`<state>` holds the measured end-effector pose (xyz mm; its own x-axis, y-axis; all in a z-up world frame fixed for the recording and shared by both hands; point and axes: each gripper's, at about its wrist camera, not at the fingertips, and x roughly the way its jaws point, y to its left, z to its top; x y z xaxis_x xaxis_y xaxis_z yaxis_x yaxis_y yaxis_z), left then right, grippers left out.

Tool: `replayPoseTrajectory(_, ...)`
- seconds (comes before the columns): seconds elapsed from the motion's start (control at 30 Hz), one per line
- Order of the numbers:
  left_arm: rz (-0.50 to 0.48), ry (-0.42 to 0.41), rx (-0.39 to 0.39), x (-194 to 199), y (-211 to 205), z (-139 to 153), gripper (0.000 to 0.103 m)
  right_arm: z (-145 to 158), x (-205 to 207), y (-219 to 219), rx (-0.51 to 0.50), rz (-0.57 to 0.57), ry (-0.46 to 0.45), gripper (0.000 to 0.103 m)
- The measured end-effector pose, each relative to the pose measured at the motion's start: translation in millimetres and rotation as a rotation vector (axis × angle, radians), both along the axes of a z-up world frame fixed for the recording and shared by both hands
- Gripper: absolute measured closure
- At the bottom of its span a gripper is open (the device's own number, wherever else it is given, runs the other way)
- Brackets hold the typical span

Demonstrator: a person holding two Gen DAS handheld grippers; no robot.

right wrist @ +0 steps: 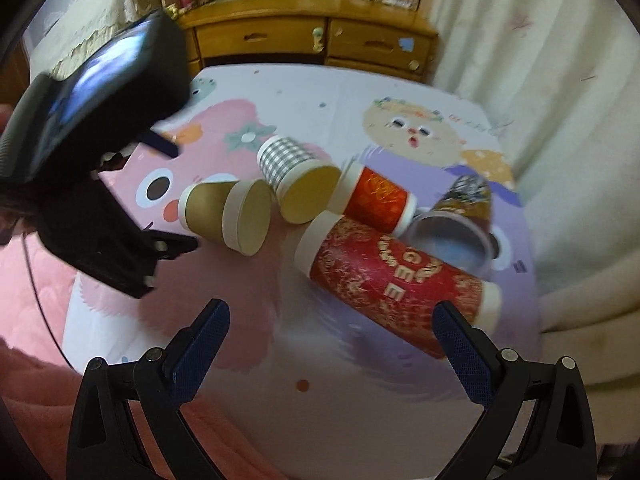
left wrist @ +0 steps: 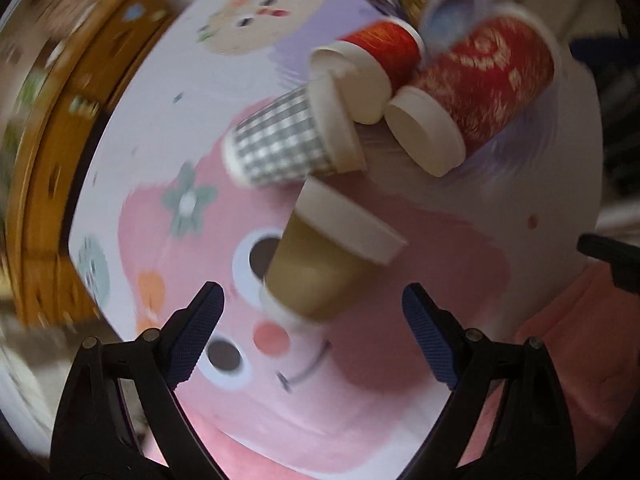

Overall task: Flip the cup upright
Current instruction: 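Reach the left gripper to the brown kraft cup and grasp its base, then lift the brown cup with the left gripper and rotate it mouth-up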

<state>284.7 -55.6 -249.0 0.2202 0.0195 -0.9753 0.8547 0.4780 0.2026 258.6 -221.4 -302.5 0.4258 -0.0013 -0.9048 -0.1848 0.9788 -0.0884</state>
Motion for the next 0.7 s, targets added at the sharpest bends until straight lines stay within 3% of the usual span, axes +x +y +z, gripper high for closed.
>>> replayPoseTrajectory(0.17,-0.13,0.039,0.068,13.7,-23.8,-32.6,0.013,-18.8,19.0,1.5,-0.001,0.011,0.05,0.0)
replayPoseTrajectory(0.3,-0.15,0.082,0.125,23.5,-35.4,-57.5,0.037,-27.5,23.4,-6.2,-0.002,-0.01,0.074,0.0)
replayPoseTrajectory(0.37,-0.145,0.088,0.13,26.7,-38.0,-62.3,0.039,-28.3,21.1,-11.8,-0.004,-0.025,0.081,0.0)
replayPoseTrajectory(0.53,-0.087,0.11,0.095,31.1,-44.6,-55.8,0.039,-18.3,8.6,-16.3,-0.012,-0.053,0.063,0.0)
replayPoseTrajectory(0.7,0.061,0.13,0.032,24.9,-43.4,-40.2,0.04,4.2,-12.7,-13.1,0.023,-0.076,0.011,0.0)
